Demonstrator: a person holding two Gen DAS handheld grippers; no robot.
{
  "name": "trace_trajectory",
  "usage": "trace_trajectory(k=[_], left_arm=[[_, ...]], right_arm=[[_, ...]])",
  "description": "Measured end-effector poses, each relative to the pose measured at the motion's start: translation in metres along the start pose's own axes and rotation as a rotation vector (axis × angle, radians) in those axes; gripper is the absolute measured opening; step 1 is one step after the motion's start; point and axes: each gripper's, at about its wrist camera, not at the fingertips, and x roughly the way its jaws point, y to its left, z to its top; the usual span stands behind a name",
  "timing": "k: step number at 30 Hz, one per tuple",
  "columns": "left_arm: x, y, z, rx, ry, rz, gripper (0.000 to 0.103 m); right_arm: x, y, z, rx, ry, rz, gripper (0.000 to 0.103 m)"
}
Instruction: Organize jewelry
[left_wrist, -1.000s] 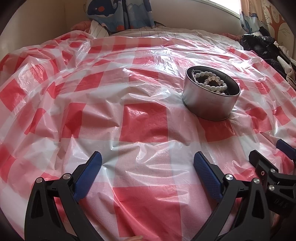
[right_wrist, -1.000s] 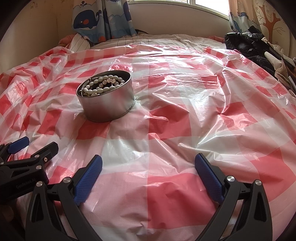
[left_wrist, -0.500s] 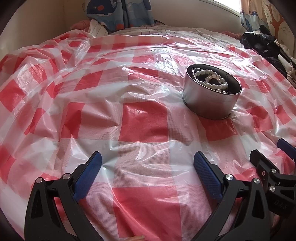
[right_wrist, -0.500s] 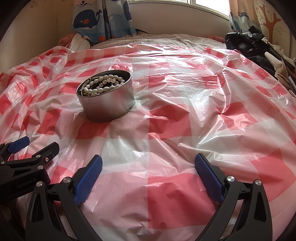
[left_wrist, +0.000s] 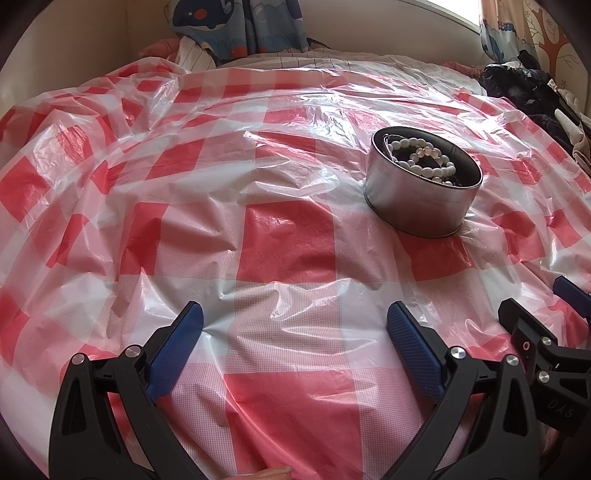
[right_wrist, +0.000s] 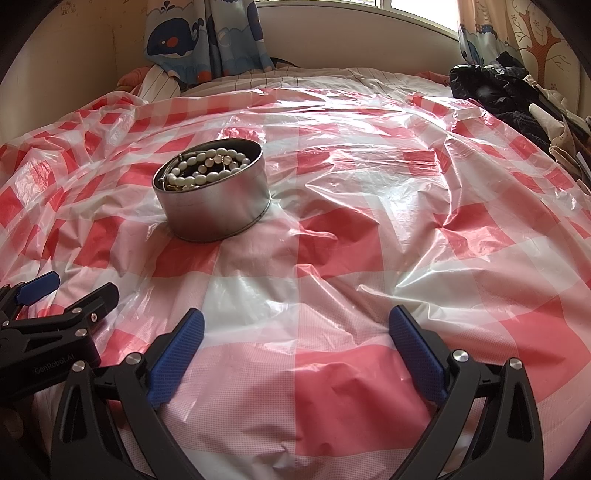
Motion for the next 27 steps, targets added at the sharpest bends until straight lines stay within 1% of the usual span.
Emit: trace_trajectory(k=[27], left_arm=[[0.0018, 0.0001, -0.0013, -0.006, 0.005, -0.012, 0.096]], right_arm=[[-0.0001, 0.0008, 0.0004, -0.002, 0.002, 0.000, 0.096]])
